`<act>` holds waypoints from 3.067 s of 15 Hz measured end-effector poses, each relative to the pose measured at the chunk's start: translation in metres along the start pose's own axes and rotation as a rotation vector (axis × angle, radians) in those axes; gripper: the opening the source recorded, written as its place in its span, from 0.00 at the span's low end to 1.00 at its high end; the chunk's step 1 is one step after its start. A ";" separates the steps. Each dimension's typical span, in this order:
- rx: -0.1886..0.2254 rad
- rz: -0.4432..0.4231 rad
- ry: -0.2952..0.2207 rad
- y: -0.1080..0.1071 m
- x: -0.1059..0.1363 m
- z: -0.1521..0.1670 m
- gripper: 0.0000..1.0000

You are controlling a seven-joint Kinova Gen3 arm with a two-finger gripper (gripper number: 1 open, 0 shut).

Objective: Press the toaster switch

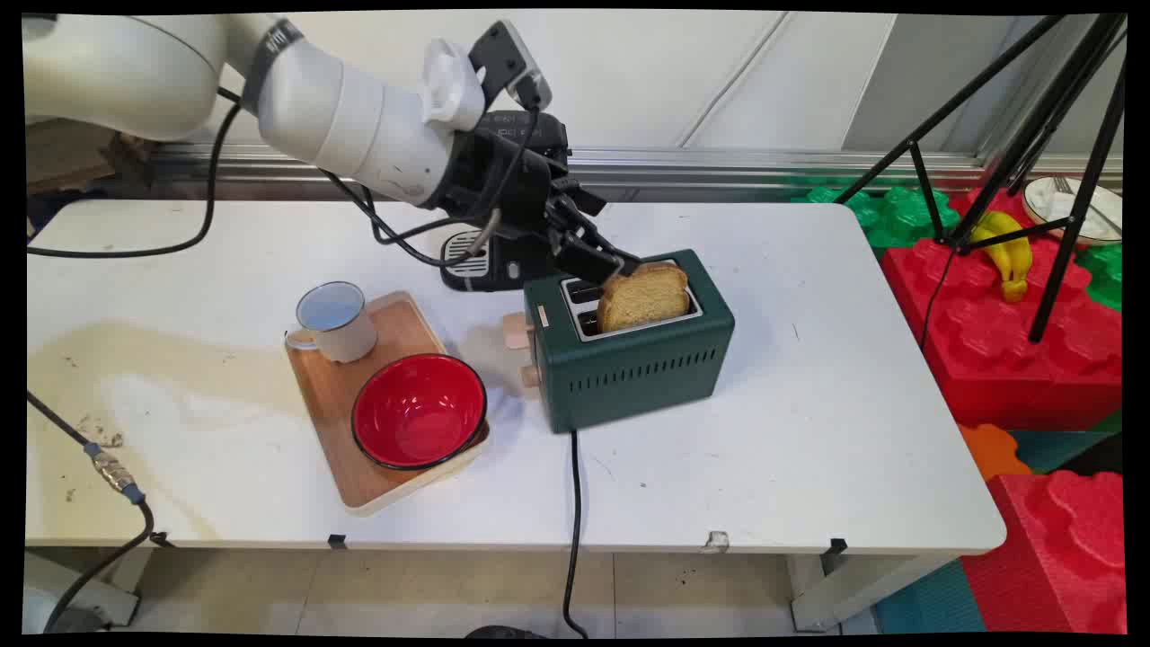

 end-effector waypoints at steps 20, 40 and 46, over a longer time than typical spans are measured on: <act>-0.014 0.029 -0.070 -0.018 -0.020 -0.091 1.00; -0.026 -0.040 -0.211 -0.025 -0.084 -0.110 1.00; -0.032 -0.062 -0.215 -0.032 -0.095 -0.091 1.00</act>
